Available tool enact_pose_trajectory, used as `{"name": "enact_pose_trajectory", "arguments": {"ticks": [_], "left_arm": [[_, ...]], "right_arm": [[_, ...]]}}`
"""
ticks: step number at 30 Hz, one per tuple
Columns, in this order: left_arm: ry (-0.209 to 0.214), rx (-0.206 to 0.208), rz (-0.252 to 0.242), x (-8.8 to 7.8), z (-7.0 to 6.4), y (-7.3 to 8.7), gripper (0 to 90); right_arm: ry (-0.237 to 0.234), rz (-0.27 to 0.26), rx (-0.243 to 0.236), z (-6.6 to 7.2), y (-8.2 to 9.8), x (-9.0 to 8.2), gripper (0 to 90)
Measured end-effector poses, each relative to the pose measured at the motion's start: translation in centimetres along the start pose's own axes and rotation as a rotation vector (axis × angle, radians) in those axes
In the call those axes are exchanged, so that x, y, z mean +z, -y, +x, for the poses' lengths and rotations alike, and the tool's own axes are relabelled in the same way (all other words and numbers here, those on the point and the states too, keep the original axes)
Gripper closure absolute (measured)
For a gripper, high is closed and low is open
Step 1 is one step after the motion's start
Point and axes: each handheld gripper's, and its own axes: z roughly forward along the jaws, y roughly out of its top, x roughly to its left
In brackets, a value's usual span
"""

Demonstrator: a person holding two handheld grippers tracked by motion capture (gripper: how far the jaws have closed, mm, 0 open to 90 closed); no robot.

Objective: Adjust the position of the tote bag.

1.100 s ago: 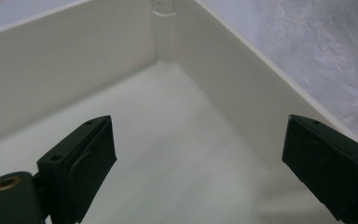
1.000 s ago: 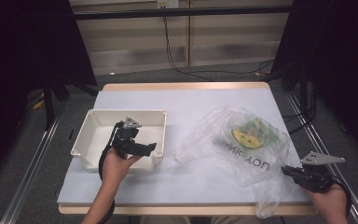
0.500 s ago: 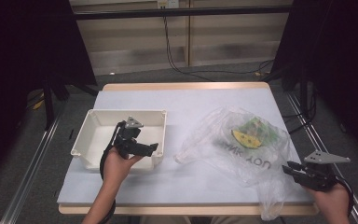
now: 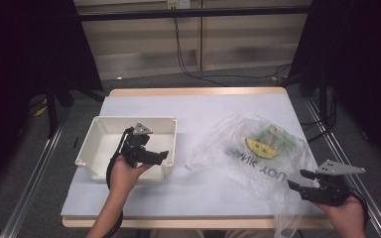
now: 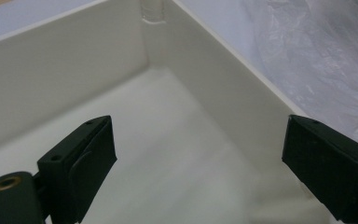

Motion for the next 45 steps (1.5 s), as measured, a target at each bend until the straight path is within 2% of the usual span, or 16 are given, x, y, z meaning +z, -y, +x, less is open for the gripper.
{"name": "enact_pose_trajectory", "arguments": {"ticks": [1, 6, 7, 10, 13, 15, 19, 22, 25, 27, 30, 32, 33, 34, 39, 45], "left_arm": [[0.003, -0.025, -0.021, 0.1, -0.2, 0.0, 9.3], [0.006, -0.001, 0.001, 0.1, -0.1, -0.2, 9.3], [0.006, -0.02, -0.014, 0.2, -0.3, -0.1, 9.4], [0.006, -0.006, -0.001, 0.2, -0.1, 0.0, 9.3], [0.004, -0.02, -0.005, 0.1, -0.1, 0.0, 9.4], [0.008, -0.012, -0.003, 0.1, -0.1, -0.1, 9.4], [0.014, -0.002, -0.005, 0.1, -0.2, -0.2, 9.9], [0.006, 0.004, 0.009, 0.0, -0.4, -0.4, 10.9], [0.012, -0.021, -0.011, -0.1, -0.6, -0.5, 11.0], [0.022, -0.002, -0.003, -0.2, -0.4, -0.5, 10.9], [0.036, -0.012, -0.004, -0.2, -0.6, -0.7, 10.9], [0.039, 0.002, -0.005, -0.1, -0.6, -0.9, 11.0], [0.039, -0.025, -0.02, 0.0, -0.9, -1.0, 11.0], [0.051, 0.004, -0.005, -0.1, -0.7, -1.1, 11.1], [0.06, 0.012, -0.01, -0.2, -1.4, -1.8, 11.6], [0.088, 0.021, -0.021, 0.2, -2.0, -2.2, 11.8]], "right_arm": [[-0.003, -0.001, -0.002, 0.4, -0.2, 0.1, 33.0], [0.003, -0.003, -0.007, 2.0, -1.3, 1.0, 24.7], [0.0, -0.004, -0.015, 2.3, -1.4, 1.3, 24.9], [-0.002, 0.018, -0.04, 3.0, -2.0, 2.3, 24.9], [-0.002, 0.063, -0.056, 3.4, -1.9, 3.6, 26.1], [0.008, 0.094, -0.092, 3.5, -1.7, 4.3, 28.9], [0.007, 0.137, -0.119, 3.3, -1.2, 4.8, 46.0], [0.022, 0.143, -0.12, 2.9, -0.8, 4.9, 56.4], [0.007, 0.134, -0.109, 2.6, -0.6, 4.8, 63.7], [-0.004, 0.126, -0.101, 2.3, -0.4, 4.7, 68.6], [-0.016, 0.126, -0.088, 1.7, -0.3, 4.6, 79.3], [-0.031, 0.124, -0.078, 1.2, -0.3, 4.6, 81.3], [-0.033, 0.117, -0.09, 1.0, -0.3, 4.6, 81.5], [-0.033, 0.119, -0.087, 0.9, -0.3, 4.6, 81.5], [-0.022, 0.121, -0.109, 0.7, -0.2, 4.3, 81.3], [-0.008, 0.123, -0.092, 0.1, 0.0, 3.7, 80.9]]}}
